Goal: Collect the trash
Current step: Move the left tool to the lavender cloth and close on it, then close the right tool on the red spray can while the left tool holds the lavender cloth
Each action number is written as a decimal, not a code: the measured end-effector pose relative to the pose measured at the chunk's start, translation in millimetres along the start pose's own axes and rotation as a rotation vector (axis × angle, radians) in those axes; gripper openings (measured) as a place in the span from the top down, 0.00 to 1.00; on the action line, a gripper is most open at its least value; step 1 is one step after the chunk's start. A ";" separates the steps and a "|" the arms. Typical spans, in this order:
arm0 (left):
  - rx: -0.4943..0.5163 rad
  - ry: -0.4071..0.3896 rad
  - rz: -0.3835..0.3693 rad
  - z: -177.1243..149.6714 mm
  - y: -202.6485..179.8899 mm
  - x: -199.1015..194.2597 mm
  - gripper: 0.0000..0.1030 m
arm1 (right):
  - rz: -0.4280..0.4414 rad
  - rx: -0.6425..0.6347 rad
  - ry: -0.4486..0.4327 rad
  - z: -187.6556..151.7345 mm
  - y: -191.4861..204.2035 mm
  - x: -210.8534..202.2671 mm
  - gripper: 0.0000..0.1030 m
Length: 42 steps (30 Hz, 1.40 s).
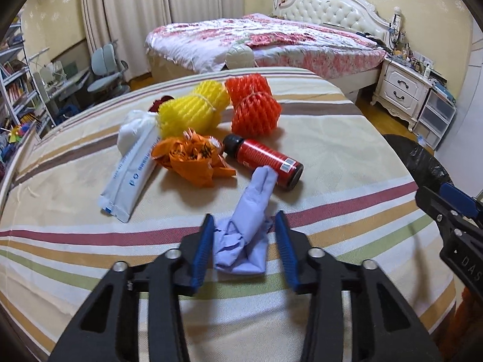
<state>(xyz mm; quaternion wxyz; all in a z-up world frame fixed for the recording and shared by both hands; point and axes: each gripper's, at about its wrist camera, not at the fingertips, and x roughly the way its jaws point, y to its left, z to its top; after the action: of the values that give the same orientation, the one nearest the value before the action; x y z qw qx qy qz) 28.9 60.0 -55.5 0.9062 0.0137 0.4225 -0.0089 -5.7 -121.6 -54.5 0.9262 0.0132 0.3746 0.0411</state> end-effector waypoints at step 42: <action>-0.229 -0.023 0.193 -16.9 172.2 -14.4 0.66 | 0.154 -0.244 0.115 35.6 149.0 57.7 0.69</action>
<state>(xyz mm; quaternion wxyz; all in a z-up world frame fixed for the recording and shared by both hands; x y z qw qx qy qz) 11.5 232.8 -52.4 0.9033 -0.0491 0.4071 0.1265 50.5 32.1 -60.7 0.8920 -0.0730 0.4174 0.1576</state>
